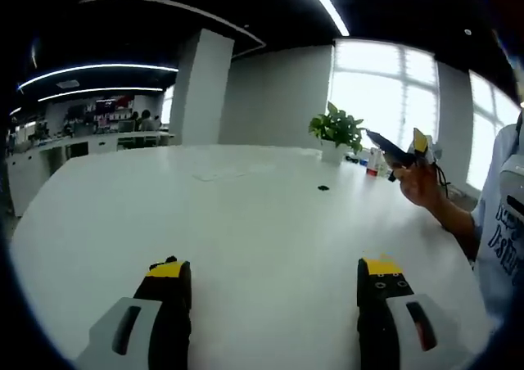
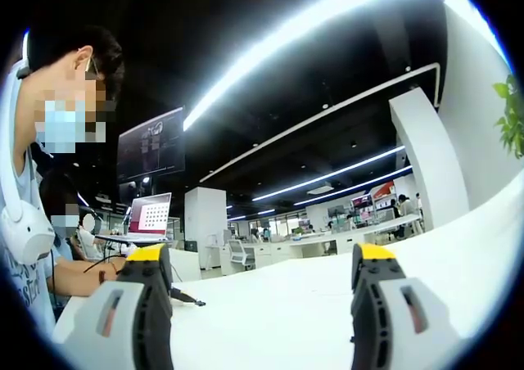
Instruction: Snap the two parts of the plastic buckle together until the buckle closes and remains connected.
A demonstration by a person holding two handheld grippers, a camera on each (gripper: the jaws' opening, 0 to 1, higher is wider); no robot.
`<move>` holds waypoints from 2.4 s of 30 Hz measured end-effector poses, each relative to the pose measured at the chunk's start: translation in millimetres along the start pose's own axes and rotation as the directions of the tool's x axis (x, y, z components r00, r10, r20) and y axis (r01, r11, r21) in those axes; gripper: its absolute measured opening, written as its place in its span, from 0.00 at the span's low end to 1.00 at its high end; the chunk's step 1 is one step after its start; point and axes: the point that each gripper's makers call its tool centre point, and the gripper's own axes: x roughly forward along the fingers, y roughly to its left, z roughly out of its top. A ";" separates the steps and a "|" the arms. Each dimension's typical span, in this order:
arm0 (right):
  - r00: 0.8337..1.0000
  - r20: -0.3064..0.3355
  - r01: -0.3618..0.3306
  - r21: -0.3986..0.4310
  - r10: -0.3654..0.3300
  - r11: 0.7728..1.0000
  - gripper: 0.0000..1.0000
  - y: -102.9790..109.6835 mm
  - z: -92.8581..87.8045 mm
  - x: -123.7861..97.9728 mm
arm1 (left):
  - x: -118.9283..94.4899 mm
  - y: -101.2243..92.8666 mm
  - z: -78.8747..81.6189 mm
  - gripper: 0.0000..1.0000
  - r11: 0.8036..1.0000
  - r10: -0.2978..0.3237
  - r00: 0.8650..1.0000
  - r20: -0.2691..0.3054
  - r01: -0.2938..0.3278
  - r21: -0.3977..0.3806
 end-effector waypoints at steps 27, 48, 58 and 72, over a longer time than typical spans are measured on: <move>1.000 0.017 -0.015 0.067 0.014 0.998 0.92 3.2 -1.3 2.9 | 1.3 49.0 -7.8 0.81 0.996 0.085 0.996 -0.041 -0.085 0.008; 0.999 -0.004 -0.035 0.107 0.035 0.994 0.91 10.3 -11.7 6.3 | 9.3 35.3 -28.5 0.78 0.986 0.090 0.986 -0.141 -0.069 0.149; 0.999 -0.002 -0.034 0.119 0.034 0.992 0.90 8.1 -11.8 5.8 | 1.4 43.3 -26.1 0.62 0.990 0.111 0.986 -0.124 -0.098 0.105; 1.000 0.000 -0.028 0.125 0.028 0.992 0.89 5.9 -11.0 5.9 | -2.0 62.1 -21.4 0.38 0.977 0.200 0.975 -0.099 -0.191 0.090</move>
